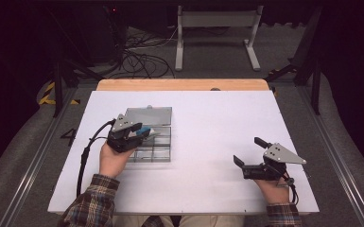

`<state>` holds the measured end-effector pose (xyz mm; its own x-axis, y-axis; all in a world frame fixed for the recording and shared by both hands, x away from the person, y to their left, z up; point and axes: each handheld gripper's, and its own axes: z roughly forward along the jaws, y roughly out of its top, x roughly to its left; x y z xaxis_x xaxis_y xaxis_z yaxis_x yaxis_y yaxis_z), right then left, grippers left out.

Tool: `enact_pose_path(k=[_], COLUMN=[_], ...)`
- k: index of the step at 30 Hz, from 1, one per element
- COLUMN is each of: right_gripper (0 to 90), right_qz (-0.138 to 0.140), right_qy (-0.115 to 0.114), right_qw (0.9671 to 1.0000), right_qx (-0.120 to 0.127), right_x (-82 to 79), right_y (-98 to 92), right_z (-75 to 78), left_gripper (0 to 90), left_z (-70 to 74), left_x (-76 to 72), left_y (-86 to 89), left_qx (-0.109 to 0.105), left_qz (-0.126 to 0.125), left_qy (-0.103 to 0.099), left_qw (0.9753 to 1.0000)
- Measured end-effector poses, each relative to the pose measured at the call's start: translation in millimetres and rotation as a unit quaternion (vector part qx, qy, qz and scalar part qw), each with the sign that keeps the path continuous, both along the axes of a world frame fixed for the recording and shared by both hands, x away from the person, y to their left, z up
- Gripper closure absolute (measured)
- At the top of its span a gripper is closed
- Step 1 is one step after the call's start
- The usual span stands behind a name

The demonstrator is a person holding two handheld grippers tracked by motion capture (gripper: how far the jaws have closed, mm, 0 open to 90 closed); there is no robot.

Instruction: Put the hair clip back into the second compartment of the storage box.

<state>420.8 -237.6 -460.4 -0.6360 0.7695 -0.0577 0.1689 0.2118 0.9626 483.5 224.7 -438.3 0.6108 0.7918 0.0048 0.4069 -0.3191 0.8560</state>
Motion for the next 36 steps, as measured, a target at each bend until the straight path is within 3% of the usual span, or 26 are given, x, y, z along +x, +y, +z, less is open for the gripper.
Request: enact_pose_path(k=[8,13,20,23,26,32,36], right_gripper=[0.3,0.3,0.3,0.3,0.3,0.3,0.3], right_qz=[0.0,-0.001,-0.001,-0.001,-0.001,-0.001,-0.001], right_qy=[0.001,0.0,0.0,0.0,0.0,0.0,-0.001], right_qw=[1.0,1.0,1.0,1.0,1.0,1.0,1.0], right_qx=[0.0,-0.001,-0.001,-0.001,-0.001,-0.001,0.0], right_x=[-0.2,-0.1,-0.1,-0.1,-0.2,-0.2,-0.3], right_y=[0.1,-0.3,-0.1,-0.2,-0.3,-0.4,-0.3], right_z=[0.0,0.2,0.0,0.0,0.1,0.1,0.1], left_gripper=[80.8,89.7,89.9,89.9,89.9,90.0,89.9], left_z=[-0.7,-1.5,-1.9,-5.2,-9.1,-13.4,-16.5], left_x=[3.9,5.6,8.9,11.5,14.2,17.0,17.3], left_y=[6.5,7.6,8.8,8.5,7.8,7.9,7.0], left_qx=[0.013,0.009,0.007,0.007,0.025,0.036,0.055], left_qz=[0.026,0.035,0.053,0.053,0.047,0.04,0.034], left_qy=[0.007,0.007,0.004,0.013,0.023,0.041,0.048], left_qw=[0.9996,0.9993,0.9986,0.9985,0.9983,0.9977,0.9968])
